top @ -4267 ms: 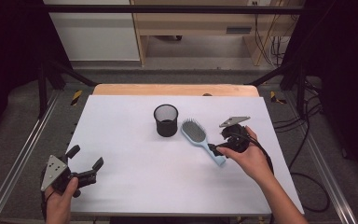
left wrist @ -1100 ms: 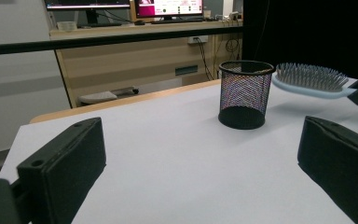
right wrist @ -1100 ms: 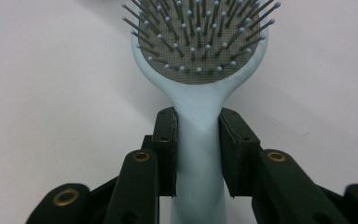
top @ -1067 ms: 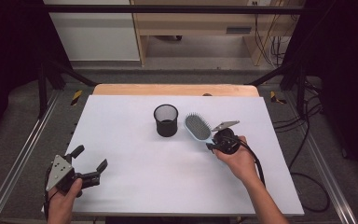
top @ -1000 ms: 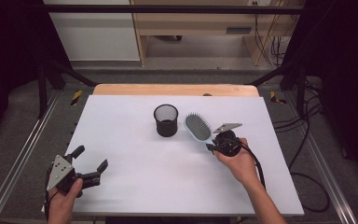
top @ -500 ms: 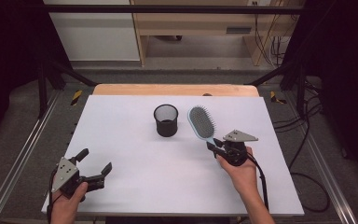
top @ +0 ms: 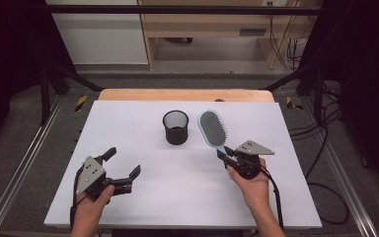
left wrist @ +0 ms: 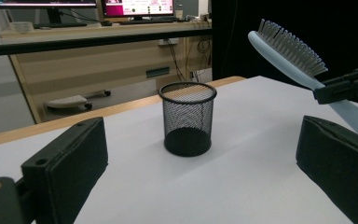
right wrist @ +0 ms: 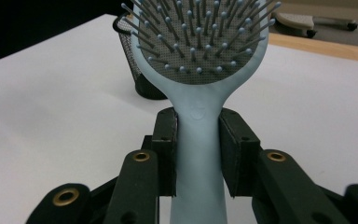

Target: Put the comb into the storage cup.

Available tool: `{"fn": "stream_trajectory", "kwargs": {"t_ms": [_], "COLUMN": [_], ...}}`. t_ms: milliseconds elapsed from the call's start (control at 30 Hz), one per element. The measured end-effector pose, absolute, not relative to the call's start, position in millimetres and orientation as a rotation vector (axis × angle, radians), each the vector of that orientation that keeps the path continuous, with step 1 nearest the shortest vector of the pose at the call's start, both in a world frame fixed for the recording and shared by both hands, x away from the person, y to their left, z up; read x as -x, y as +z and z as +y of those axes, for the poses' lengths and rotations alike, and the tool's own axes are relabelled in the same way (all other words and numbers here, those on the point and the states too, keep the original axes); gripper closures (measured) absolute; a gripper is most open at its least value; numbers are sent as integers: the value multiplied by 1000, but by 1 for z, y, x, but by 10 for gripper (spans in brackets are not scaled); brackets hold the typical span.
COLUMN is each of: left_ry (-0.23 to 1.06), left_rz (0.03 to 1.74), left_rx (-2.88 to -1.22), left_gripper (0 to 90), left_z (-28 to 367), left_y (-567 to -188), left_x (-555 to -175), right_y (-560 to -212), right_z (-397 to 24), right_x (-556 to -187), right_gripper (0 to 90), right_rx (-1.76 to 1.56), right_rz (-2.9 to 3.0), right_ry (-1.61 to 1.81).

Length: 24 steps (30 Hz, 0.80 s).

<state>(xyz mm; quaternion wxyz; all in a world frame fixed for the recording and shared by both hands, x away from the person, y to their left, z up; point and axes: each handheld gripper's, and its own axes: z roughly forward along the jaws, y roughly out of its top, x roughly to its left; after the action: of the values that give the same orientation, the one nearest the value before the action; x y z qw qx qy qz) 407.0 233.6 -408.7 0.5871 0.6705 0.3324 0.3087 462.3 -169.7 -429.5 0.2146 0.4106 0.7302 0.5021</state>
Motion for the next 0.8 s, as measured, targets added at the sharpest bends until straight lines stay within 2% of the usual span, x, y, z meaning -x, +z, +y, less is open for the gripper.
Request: {"fn": "stream_trajectory", "kwargs": {"t_ms": [400, 800], "left_ry": [671, 564], "left_rz": [718, 719], "left_rx": [-1556, -1533], "left_gripper": [21, 21], "left_z": [190, 171], "left_y": [-361, -353], "left_x": [-443, -445], "right_y": [-413, -413], "right_z": [-140, -135], "right_x": [-474, -466], "right_gripper": [696, 697], "right_rx": [-1080, -1030], "right_rz": [1985, 1946], "right_ry": [1421, 1493]}}
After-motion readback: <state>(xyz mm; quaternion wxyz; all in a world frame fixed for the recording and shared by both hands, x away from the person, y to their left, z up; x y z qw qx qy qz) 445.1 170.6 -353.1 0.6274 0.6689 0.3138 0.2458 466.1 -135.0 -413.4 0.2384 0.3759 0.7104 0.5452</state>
